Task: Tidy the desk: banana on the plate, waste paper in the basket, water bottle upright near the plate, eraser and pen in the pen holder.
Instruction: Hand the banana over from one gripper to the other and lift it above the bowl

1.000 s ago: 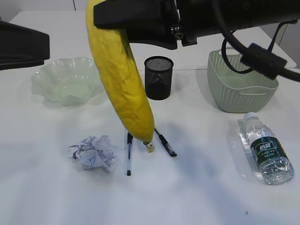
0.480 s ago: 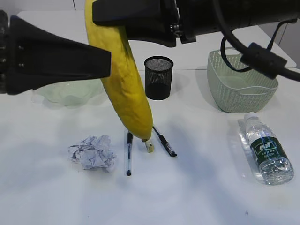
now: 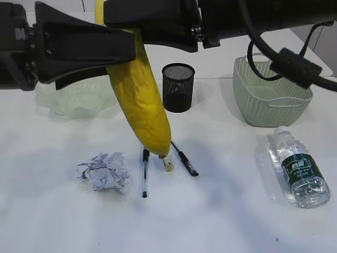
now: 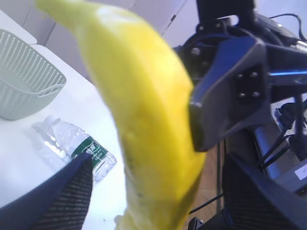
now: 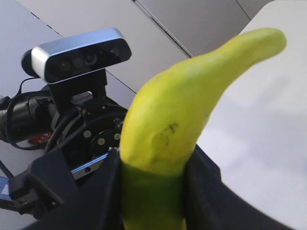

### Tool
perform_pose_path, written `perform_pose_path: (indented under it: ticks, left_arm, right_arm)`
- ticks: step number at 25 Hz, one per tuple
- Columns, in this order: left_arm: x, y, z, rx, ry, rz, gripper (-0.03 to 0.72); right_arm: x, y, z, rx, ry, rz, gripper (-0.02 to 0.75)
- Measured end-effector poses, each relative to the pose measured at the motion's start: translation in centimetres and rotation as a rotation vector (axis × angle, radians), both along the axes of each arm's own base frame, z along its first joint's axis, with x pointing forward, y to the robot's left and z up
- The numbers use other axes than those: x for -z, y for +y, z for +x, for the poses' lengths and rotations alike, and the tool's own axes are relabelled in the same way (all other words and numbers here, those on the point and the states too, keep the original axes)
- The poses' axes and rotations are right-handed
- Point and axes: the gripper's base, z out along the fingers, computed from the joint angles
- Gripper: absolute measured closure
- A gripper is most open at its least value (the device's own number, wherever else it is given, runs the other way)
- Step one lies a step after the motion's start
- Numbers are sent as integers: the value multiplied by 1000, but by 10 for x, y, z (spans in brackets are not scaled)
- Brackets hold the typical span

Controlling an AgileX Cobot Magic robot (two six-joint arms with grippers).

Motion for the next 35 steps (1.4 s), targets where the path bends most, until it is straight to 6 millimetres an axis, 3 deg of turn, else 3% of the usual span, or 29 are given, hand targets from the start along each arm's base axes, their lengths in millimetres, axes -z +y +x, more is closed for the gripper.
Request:
perform_pose_path:
  ticks: [12,22,35]
  left_arm:
    - [19,-19,8,45,35,1,118]
    - [18,-21,9,55,10,1,386]
    - [18,-21,8,67,-54,18,396]
  right_arm:
    - [0,0,1,8,-1,4,504]
    - [1,0,2,12,-8,0,504]
    - [1,0,2,10,-10,-1,498]
